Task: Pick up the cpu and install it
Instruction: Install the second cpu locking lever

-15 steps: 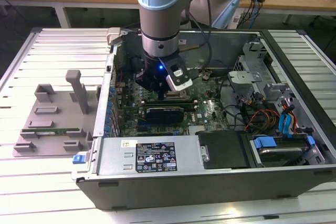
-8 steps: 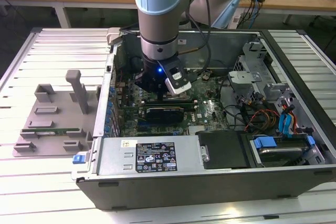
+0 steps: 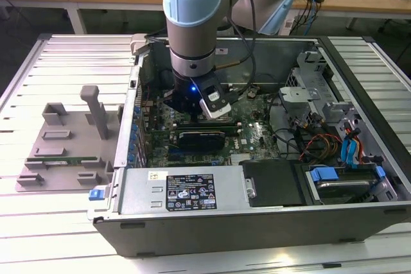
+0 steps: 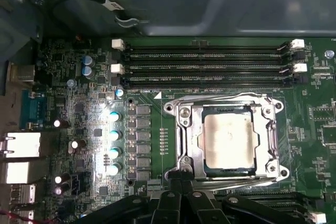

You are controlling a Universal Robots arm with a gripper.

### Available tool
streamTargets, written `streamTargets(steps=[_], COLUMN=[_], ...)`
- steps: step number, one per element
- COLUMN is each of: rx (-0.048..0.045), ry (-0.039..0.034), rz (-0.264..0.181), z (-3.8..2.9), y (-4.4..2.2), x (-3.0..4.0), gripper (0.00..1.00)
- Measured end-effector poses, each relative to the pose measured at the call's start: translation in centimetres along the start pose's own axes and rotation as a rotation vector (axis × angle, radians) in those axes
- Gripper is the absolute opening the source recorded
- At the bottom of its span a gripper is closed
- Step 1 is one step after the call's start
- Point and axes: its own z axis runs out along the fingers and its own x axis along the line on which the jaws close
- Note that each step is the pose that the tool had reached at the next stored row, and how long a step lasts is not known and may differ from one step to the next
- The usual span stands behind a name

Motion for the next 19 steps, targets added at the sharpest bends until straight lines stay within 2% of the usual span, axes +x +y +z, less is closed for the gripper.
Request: streamTargets(steps=[4, 5, 7, 8, 9, 10, 12, 14, 15, 16, 17, 18, 19], rx=[-0.0062, -0.0175, -0.0236, -0.0236, -0.0236, -0.0235, -0.0233, -0.0214, -0.0197, -0.0182, -0.0126, -0.0079, -0.0072], ry=[0.0004, -0.0008, -0.0006, 0.0002, 0.0001, 0.0002, 0.0003, 0.0001, 0.0001, 0.0, 0.0, 0.0001, 0.0023], rz=[0.0, 0.001, 0.001, 0.001, 0.001, 0.001, 0.001, 0.001, 0.001, 0.001, 0.001, 0.001, 0.001], z=[0.27, 0.4, 0.35, 0.32, 0.0, -0.69, -1.6, -3.53, -4.13, -4.17, -4.18, -4.1, -4.0], y=[-0.05, -0.01, -0.04, -0.04, 0.0, 0.1, 0.24, 0.52, 0.61, 0.62, 0.64, 0.85, 1.02], x=[0.21, 0.24, 0.28, 0.29, 0.27, 0.25, 0.21, 0.13, 0.1, 0.09, 0.1, -0.39, -1.21], gripper=[0.11, 0.11, 0.11, 0.11, 0.11, 0.11, 0.11, 0.11, 0.11, 0.11, 0.11, 0.11, 0.11])
